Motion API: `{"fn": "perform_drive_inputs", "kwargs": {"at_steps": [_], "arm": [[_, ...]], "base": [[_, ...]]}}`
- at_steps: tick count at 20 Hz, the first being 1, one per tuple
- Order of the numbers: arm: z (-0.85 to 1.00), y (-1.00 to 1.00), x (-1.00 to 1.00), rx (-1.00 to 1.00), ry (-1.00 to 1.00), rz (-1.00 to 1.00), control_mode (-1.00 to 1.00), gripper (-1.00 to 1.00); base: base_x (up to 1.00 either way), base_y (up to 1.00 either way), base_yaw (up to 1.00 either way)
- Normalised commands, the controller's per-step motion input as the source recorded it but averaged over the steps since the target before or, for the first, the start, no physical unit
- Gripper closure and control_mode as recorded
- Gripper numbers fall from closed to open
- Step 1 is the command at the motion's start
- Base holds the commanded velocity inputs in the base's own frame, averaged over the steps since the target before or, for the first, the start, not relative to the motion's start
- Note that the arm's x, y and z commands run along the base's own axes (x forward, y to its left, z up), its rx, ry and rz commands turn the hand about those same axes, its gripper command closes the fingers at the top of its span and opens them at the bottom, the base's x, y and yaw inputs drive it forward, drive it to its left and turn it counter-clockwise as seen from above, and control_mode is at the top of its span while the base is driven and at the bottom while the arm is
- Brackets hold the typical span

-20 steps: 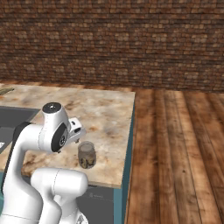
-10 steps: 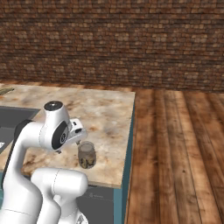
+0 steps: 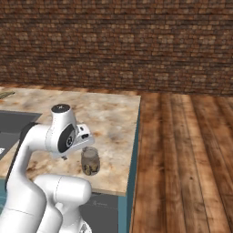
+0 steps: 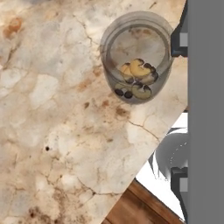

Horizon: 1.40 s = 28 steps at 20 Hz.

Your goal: Pick the jar and jar from the dining table and place them in the open cabinet. Close the cabinet after placing the objects.

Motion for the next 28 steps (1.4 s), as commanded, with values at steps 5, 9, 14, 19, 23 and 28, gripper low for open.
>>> {"fn": "perform_drive_inputs", "kwargs": {"at_steps": [5,9,14,19,23,28], "arm": [[-0.17,-0.03,0.16,0.00,0.03,0.00,-1.00,-1.00],[-0.23,-0.01,0.18,0.00,0.04,0.00,-1.00,-1.00],[-0.23,-0.03,0.24,0.00,0.05,0.00,-1.00,-1.00],[-0.19,-0.04,0.26,0.00,0.05,-0.01,-1.00,-1.00],[-0.17,-0.06,0.23,0.00,0.05,-0.01,-1.00,-1.00],[-0.17,-0.03,0.20,0.00,0.07,0.00,-1.00,-1.00]], "base": [[0.00,0.00,0.00],[0.00,0.00,0.00],[0.00,0.00,0.00],[0.00,0.00,0.00],[0.00,0.00,0.00],[0.00,0.00,0.00]]}}
